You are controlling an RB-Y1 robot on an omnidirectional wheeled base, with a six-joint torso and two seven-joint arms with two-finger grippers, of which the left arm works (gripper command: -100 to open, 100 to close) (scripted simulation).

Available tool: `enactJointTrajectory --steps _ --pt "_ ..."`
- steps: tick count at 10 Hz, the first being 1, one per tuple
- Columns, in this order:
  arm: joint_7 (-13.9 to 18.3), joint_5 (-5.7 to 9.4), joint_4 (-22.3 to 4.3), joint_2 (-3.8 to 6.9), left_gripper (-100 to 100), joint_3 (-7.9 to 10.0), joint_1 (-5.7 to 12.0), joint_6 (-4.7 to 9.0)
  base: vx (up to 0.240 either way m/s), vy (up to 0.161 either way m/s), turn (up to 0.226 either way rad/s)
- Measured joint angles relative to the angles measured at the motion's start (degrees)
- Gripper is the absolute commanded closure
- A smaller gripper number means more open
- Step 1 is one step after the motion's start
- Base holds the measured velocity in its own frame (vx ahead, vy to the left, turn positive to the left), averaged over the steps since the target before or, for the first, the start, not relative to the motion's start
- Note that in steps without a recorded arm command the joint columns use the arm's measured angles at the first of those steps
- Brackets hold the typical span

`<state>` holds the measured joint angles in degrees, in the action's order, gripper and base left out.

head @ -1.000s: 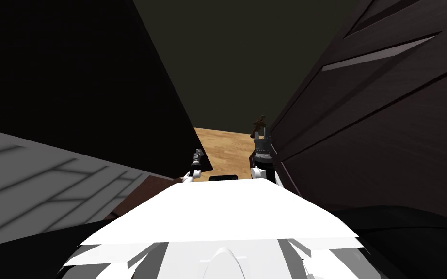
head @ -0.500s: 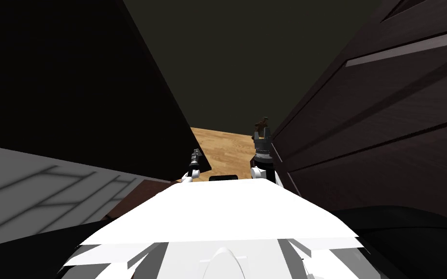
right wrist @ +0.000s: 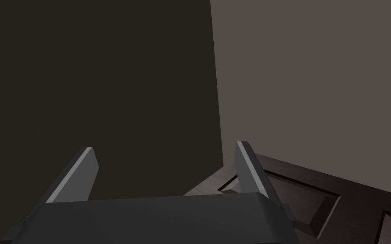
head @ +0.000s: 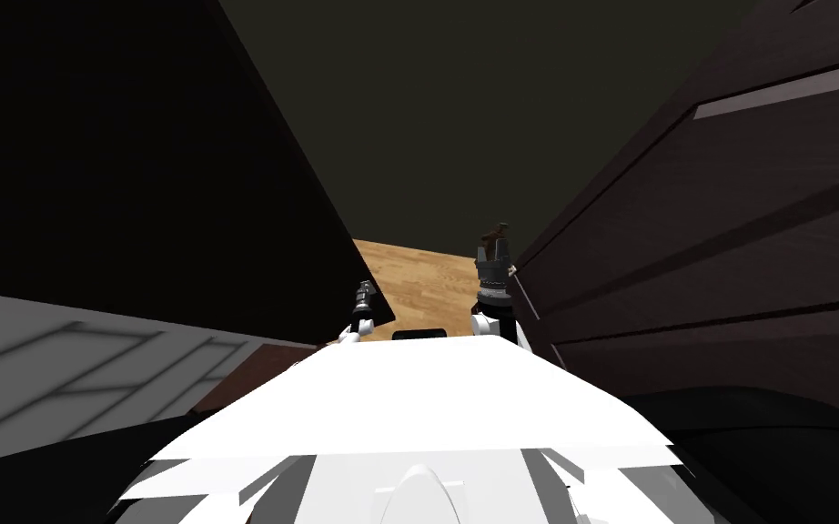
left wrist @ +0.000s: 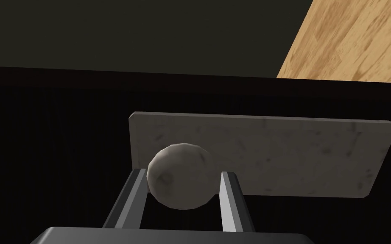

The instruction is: Push the door open

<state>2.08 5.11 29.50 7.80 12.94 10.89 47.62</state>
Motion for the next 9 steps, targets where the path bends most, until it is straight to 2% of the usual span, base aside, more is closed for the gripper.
enactJointTrajectory --steps 1,2,3,4,6,7,8,9 --pt "-0.23 0.32 -0.88 0.1 100 0.51 0.36 0.42 0.206 -0.014 0.031" --pt "-0.48 0.57 0.55 -0.05 100 0.92 -0.5 -0.09 0.217 -0.037 0.041" --pt "-0.73 0.89 0.88 0.04 100 1.46 -0.63 -0.37 0.214 -0.044 0.065" --pt "-1.02 1.29 0.27 0.23 100 2.12 -0.21 -0.16 0.19 -0.039 0.047" --pt "-1.26 2.08 -1.98 0.91 100 3.36 0.85 1.12 0.14 -0.039 0.037" --pt "-1.37 2.25 -0.93 0.97 100 3.65 0.33 0.77 0.137 -0.043 0.028" --pt "-1.55 2.44 1.57 0.74 100 3.98 -1.11 -0.52 0.174 -0.043 0.054" --pt "-1.82 2.76 1.22 0.82 100 4.5 -1.05 -0.82 0.19 -0.023 0.044"
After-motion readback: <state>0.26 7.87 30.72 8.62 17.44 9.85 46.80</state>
